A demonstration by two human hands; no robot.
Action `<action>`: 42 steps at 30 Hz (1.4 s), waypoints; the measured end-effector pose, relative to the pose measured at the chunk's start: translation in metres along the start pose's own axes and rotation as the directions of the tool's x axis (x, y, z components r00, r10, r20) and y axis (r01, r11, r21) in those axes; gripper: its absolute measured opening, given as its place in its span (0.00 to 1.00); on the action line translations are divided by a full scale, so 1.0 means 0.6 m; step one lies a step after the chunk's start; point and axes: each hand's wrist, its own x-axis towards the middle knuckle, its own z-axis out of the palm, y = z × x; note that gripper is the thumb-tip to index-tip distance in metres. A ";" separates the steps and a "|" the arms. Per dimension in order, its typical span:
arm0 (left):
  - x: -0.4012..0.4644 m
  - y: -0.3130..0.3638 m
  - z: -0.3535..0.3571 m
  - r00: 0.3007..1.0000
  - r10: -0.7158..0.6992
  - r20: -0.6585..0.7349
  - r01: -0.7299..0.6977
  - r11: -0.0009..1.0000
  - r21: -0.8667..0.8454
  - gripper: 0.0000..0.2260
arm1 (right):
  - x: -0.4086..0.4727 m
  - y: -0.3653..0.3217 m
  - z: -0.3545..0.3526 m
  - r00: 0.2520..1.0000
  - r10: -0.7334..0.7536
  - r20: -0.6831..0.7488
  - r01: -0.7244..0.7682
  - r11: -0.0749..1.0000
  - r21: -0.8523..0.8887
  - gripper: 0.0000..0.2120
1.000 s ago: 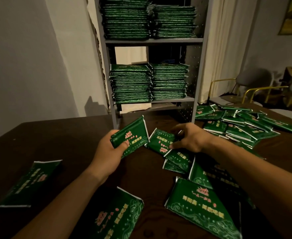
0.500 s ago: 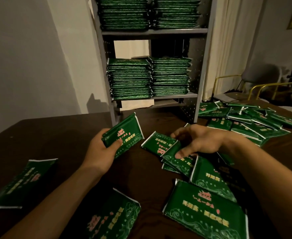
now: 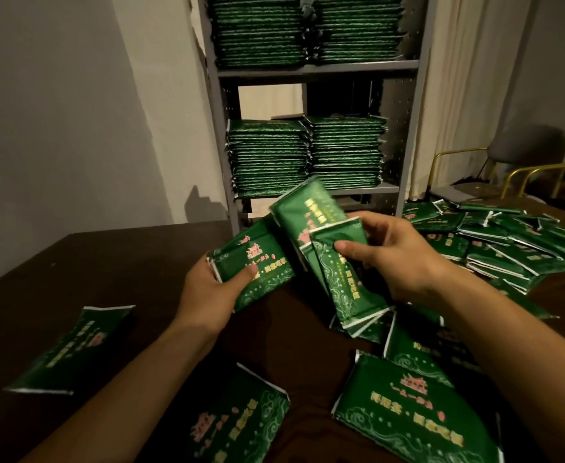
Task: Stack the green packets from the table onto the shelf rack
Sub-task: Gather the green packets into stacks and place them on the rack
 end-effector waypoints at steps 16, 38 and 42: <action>-0.021 0.019 0.026 0.989 -0.083 0.121 0.119 0.938 -0.326 0.11 | 0.001 0.007 0.062 0.978 0.209 -0.018 -0.208 0.976 0.060 0.08; -0.021 0.019 0.011 0.989 -0.021 0.145 0.052 0.976 -0.209 0.12 | -0.019 -0.006 0.069 0.948 -0.296 -0.120 0.197 0.837 -0.511 0.15; -0.032 0.015 0.016 0.958 0.052 0.282 -0.037 0.998 -0.059 0.19 | -0.025 0.003 0.108 0.851 -0.521 0.065 0.448 0.658 -0.605 0.21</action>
